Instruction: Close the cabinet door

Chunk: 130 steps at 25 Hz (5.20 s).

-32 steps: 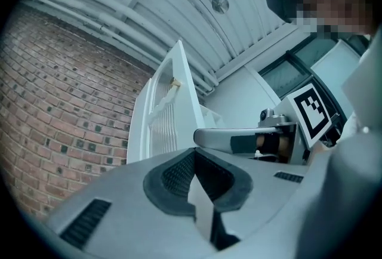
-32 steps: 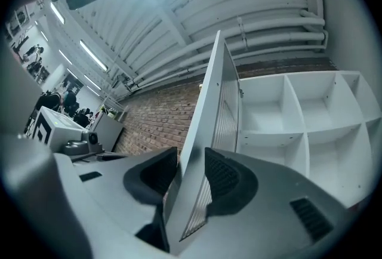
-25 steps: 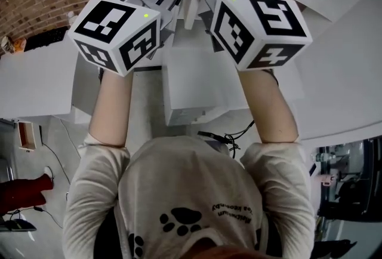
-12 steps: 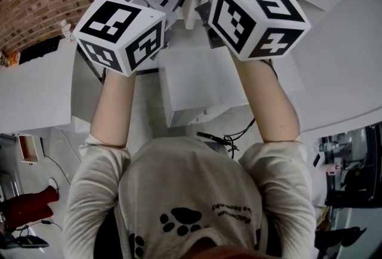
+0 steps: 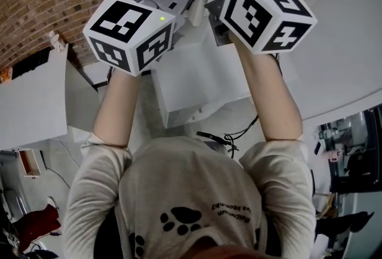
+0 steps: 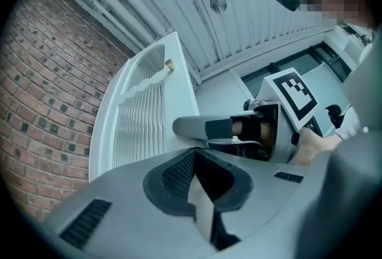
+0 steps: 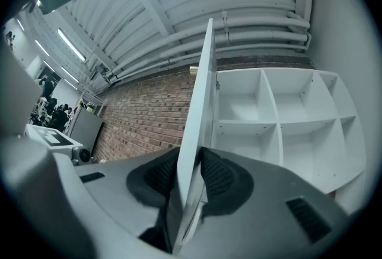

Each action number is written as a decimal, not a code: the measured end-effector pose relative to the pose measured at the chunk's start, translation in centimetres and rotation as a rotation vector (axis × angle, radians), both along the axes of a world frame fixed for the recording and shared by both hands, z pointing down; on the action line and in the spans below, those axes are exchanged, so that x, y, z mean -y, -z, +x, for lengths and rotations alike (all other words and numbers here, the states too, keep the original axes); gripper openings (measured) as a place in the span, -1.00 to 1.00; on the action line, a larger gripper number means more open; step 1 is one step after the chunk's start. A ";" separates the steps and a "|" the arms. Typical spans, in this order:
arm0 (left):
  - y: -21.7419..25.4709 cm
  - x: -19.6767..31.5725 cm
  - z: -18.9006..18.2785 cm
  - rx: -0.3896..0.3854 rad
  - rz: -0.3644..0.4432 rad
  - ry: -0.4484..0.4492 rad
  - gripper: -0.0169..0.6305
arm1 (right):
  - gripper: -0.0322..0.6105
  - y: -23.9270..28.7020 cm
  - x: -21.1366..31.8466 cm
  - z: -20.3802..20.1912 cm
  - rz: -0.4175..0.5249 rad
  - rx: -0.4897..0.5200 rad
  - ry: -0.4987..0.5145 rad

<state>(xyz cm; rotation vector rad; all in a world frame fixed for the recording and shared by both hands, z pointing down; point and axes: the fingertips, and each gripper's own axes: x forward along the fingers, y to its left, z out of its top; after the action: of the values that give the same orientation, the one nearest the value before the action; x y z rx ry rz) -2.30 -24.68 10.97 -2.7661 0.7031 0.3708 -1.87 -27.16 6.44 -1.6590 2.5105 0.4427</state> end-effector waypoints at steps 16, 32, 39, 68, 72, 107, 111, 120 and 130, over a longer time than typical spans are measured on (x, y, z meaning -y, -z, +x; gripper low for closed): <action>-0.2 1.0 2.7 0.008 -0.005 -0.078 -0.92 | -0.59 0.1 0.7 3.3 -0.033 -0.001 0.019; -0.5 4.0 7.5 0.022 0.023 -0.127 -0.92 | -0.62 -0.1 4.2 9.4 -0.066 0.051 0.126; -0.3 6.4 10.8 0.013 0.039 -0.076 -0.92 | -0.62 0.0 6.8 13.0 -0.087 0.044 0.252; -2.1 18.5 19.1 0.082 -0.046 0.344 -0.92 | -0.61 0.0 18.8 19.5 -0.115 0.014 0.739; -2.1 19.4 19.4 0.084 -0.055 0.397 -0.92 | -0.61 0.1 19.7 19.7 -0.114 0.000 0.782; -5.6 24.8 20.9 0.094 -0.115 0.427 -0.92 | -0.58 -1.5 23.5 20.9 -0.121 0.013 0.885; -5.7 25.0 21.1 0.084 -0.114 0.417 -0.92 | -0.56 -1.6 23.8 21.1 -0.118 0.018 0.864; -5.3 26.0 20.7 0.094 -0.109 0.420 -0.92 | -0.44 -1.2 24.8 23.2 -0.059 0.008 0.630; -5.2 28.2 19.5 0.075 -0.124 0.423 -0.92 | -0.44 -2.5 26.3 24.5 -0.099 0.012 0.528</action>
<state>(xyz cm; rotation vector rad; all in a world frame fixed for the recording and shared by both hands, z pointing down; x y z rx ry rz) 17.22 -52.86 16.20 -2.6258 1.2935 0.1380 22.64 -53.49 8.95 -0.9467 2.8491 0.2515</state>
